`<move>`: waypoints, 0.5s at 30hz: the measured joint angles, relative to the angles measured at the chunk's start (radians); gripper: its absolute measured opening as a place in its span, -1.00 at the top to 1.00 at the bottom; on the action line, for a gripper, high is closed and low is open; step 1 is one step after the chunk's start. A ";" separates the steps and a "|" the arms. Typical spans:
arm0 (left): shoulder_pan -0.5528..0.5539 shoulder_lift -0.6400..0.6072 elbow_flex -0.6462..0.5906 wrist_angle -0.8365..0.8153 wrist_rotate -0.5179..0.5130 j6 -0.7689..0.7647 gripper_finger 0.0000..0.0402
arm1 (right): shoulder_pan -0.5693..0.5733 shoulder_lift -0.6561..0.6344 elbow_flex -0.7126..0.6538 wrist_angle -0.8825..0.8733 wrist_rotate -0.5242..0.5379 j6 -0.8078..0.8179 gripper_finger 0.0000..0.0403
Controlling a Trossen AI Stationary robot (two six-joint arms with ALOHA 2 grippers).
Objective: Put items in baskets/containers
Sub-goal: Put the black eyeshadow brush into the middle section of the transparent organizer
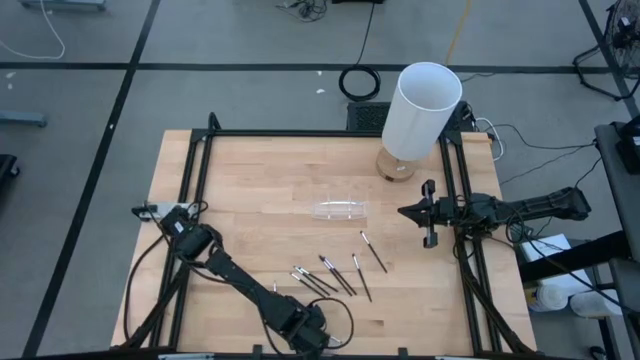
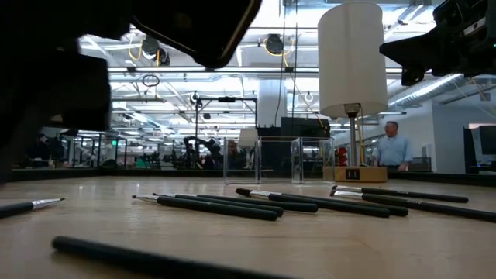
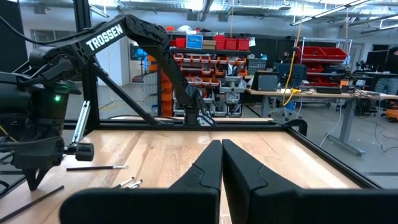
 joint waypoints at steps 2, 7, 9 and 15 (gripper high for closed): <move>0.004 -0.006 -0.001 0.002 -0.024 0.018 0.97 | 0.000 0.000 0.000 0.000 0.000 0.000 1.00; 0.033 -0.067 -0.008 -0.034 -0.222 0.109 0.96 | 0.000 0.000 0.000 0.000 0.000 0.000 1.00; 0.052 -0.113 -0.005 -0.025 -0.283 0.147 0.97 | 0.000 0.000 0.000 0.000 0.000 0.000 1.00; 0.118 -0.127 -0.004 0.069 -0.276 0.375 0.94 | 0.000 0.000 0.000 0.008 0.000 -0.001 1.00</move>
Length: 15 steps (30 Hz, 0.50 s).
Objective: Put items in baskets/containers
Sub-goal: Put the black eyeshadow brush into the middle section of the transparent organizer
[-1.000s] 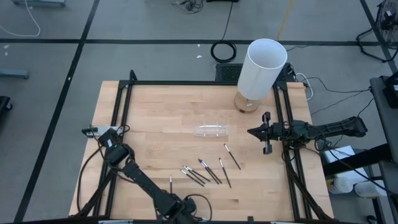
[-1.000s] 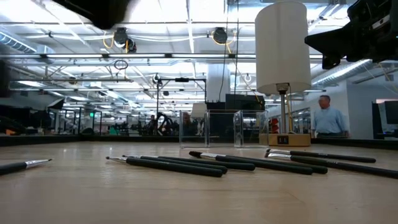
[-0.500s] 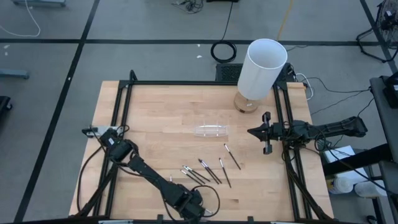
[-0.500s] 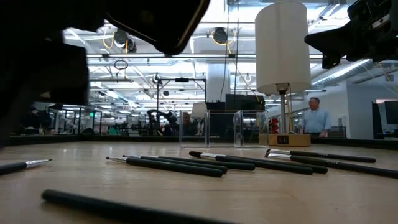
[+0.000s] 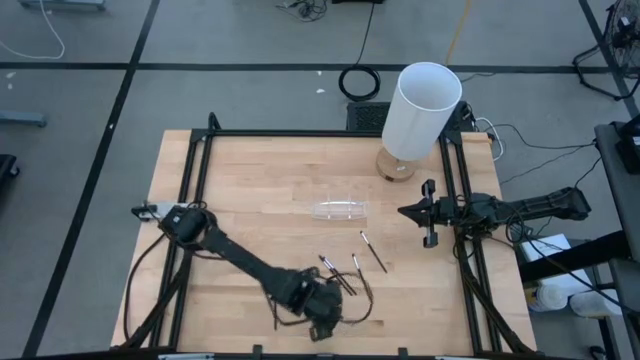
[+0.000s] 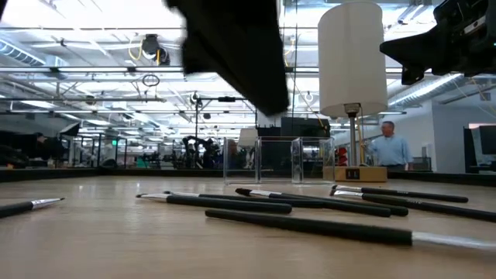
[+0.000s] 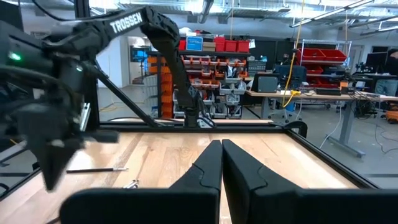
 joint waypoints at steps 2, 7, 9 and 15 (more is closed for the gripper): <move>0.022 0.006 0.000 0.030 -0.003 0.067 0.91 | 0.000 0.000 0.000 -0.001 0.000 0.000 1.00; 0.034 0.031 0.001 0.111 0.014 0.266 0.90 | 0.000 0.003 0.000 -0.017 0.000 -0.004 1.00; 0.038 0.032 0.001 0.168 0.016 0.315 0.90 | 0.000 0.004 0.000 -0.024 0.000 -0.006 1.00; 0.064 0.028 0.002 0.328 -0.023 0.383 0.77 | 0.000 0.005 0.000 -0.029 0.000 -0.007 1.00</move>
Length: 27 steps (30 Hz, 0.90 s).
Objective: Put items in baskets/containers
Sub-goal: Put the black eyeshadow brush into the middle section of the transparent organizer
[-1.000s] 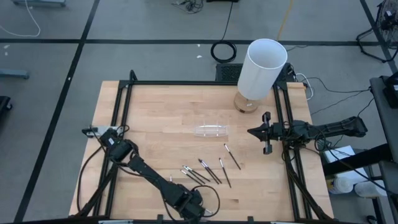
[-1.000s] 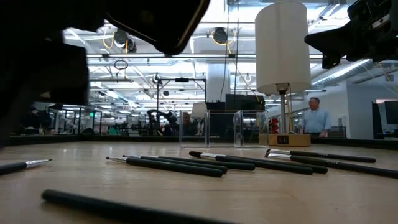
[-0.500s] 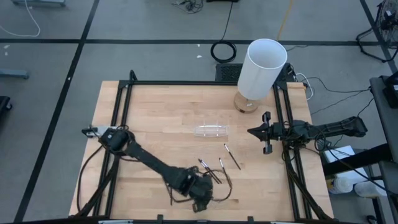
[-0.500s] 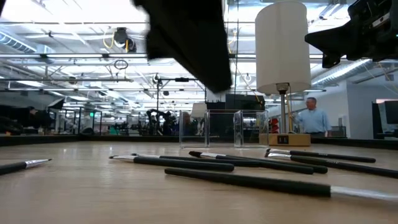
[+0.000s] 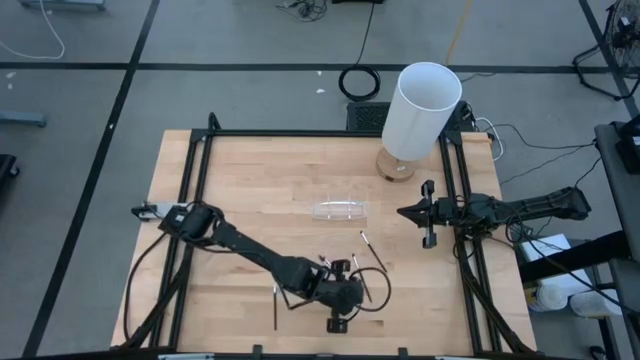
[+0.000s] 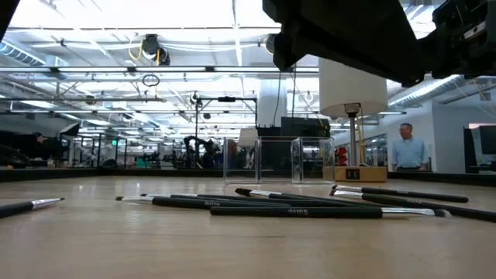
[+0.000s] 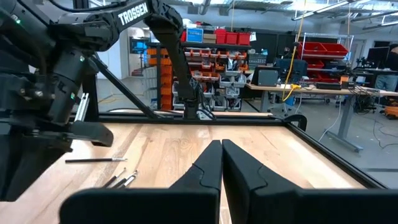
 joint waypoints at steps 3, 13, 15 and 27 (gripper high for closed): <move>0.020 0.005 0.000 0.000 -0.018 -0.020 0.60 | 0.000 0.000 0.000 0.007 0.000 0.000 1.00; 0.026 0.067 0.000 0.019 0.082 -0.105 0.17 | 0.000 0.006 0.000 0.012 0.000 0.000 1.00; 0.019 0.067 0.000 0.039 0.079 -0.097 0.17 | 0.000 0.009 0.000 0.014 0.000 -0.001 1.00; -0.020 0.074 0.001 -0.053 0.066 -0.094 0.34 | 0.000 0.011 0.000 0.021 0.000 -0.001 1.00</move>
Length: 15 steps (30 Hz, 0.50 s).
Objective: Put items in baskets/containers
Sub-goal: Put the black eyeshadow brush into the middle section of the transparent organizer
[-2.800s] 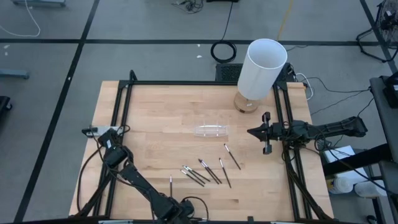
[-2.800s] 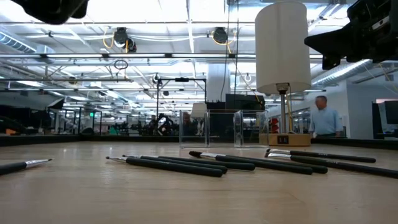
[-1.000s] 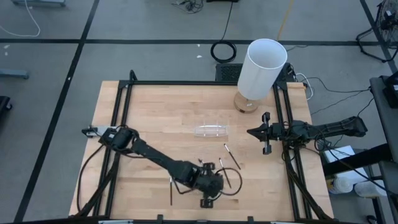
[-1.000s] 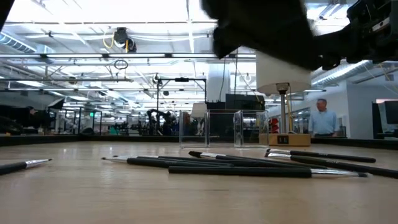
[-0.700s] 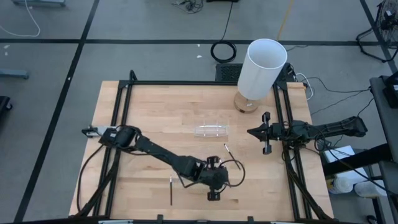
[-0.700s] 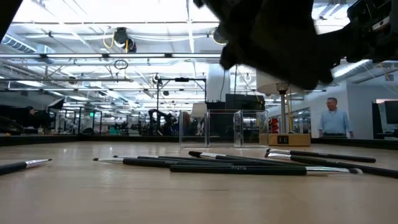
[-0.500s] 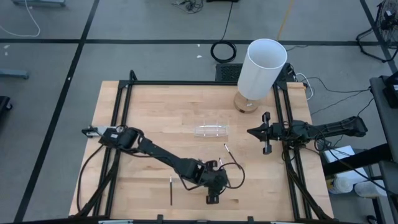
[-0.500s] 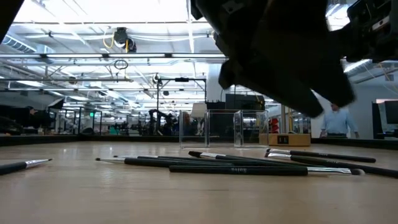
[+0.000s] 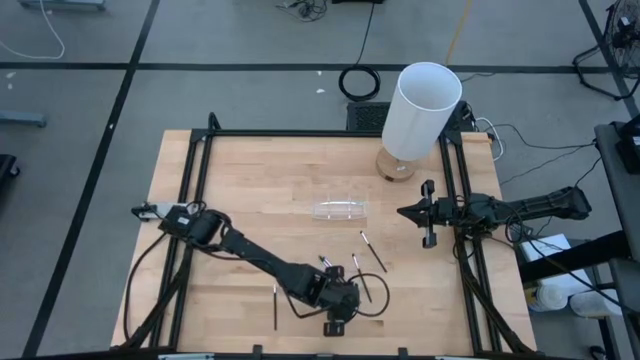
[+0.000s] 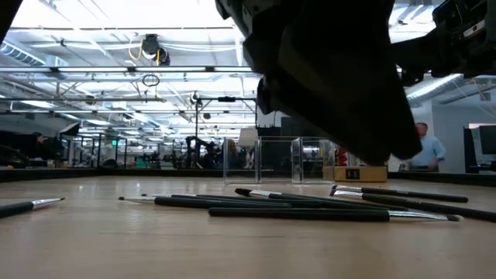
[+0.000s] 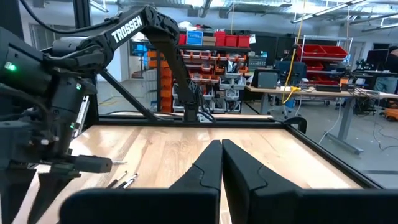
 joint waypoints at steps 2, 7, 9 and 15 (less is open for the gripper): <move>-0.001 0.010 0.002 0.005 -0.002 0.009 0.36 | 0.000 0.000 0.000 0.001 0.000 0.000 1.00; 0.003 0.043 -0.001 0.007 -0.010 0.013 0.40 | 0.000 0.000 0.000 0.005 0.000 -0.002 1.00; 0.008 0.049 0.000 0.008 -0.010 0.013 0.40 | 0.000 0.000 0.000 0.008 0.000 -0.002 1.00; 0.012 0.052 0.000 0.001 -0.017 0.016 0.40 | 0.000 0.001 0.000 0.008 0.003 -0.015 1.00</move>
